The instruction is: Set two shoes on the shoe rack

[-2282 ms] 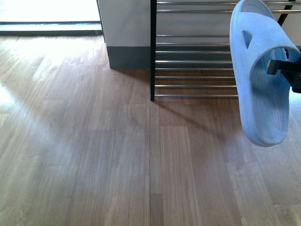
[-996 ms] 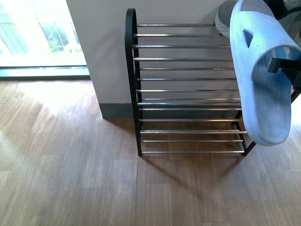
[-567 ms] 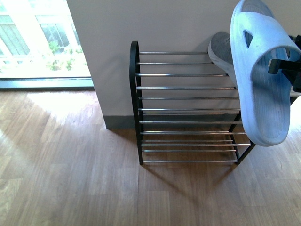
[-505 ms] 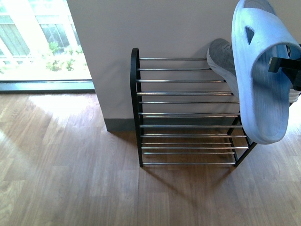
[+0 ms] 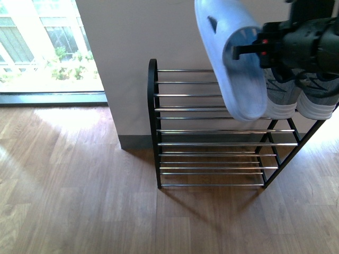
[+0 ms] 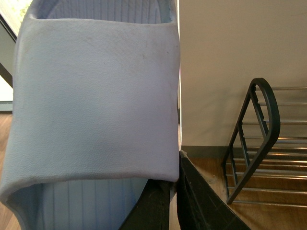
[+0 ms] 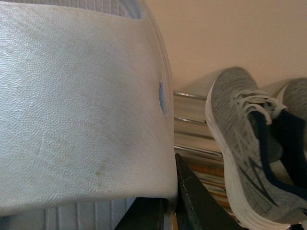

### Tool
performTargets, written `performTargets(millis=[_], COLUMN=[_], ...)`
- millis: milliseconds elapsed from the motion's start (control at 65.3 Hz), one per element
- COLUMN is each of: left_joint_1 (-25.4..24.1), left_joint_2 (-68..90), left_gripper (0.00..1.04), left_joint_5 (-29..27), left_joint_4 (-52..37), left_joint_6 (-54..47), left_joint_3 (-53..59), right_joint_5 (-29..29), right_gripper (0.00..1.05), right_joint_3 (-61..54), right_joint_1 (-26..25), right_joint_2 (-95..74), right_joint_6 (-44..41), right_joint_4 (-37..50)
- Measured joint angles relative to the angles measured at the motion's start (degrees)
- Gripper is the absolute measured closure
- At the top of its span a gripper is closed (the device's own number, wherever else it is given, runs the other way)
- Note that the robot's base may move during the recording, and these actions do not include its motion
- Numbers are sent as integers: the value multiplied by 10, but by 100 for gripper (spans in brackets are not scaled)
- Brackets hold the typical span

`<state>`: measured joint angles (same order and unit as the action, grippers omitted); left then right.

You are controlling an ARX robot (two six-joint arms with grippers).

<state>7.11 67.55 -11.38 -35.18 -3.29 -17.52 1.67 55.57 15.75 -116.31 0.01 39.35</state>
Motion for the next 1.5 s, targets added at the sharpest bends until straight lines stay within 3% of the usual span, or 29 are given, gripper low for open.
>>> performTargets(millis=[168,414,735,1042,1271,1501], left_joint_1=[0,0,0,0,0,0], left_joint_2=[0,0,0,0,0,0], left_gripper=[103,103,103,103,103,103], left_joint_5=[0,0,0,0,0,0], left_joint_4=[0,0,0,0,0,0], left_joint_6=[0,0,0,0,0,0], left_joint_3=[0,0,0,0,0,0], right_joint_5=[27,147,227,260,229,137], right_gripper=[103,103,103,102,67,27], right_joint_3=[153,459,669,734,678,449], right_joint_1=[22,36,22,6,2,2], right_joint_2=[-98,-307,-437,-470,-444,-275], right_joint_6=[-38,-79,-91,-91,-83,-53], right_joint_4=[-133,-341,-452,-484,-428,-267])
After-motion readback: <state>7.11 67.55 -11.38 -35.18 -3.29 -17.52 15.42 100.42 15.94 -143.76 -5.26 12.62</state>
